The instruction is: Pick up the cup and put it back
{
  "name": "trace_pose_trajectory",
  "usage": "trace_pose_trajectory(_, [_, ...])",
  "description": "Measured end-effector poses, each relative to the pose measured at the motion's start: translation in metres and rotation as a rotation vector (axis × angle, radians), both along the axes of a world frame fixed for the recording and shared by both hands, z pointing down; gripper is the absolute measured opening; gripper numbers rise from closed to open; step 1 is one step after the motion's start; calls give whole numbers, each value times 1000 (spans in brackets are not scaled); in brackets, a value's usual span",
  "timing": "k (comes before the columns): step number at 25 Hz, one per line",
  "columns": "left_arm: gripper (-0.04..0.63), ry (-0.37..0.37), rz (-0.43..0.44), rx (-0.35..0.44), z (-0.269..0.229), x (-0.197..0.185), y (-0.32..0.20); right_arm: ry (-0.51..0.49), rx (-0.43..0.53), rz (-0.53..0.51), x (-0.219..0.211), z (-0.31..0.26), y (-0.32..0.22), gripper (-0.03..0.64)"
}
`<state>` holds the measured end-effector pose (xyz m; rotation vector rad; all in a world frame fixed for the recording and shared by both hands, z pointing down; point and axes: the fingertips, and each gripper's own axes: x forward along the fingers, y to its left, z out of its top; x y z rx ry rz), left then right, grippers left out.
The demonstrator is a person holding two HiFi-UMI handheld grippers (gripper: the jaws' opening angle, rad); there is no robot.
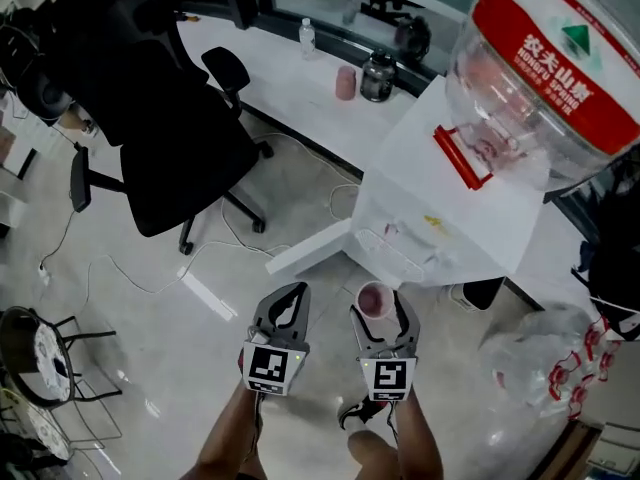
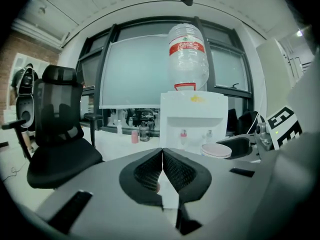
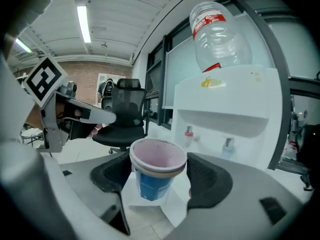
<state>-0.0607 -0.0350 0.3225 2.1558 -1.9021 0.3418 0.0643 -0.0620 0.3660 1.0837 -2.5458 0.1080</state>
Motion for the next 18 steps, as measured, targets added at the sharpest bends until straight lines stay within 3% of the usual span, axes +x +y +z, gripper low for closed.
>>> trace_pose_trajectory(10, [23, 1, -6, -1, 137, 1, -7, -4, 20, -73, -31, 135, -15, 356])
trace_pose_trajectory(18, [23, 5, 1, -3, 248, 6, -20, 5, 19, -63, -36, 253, -35, 356])
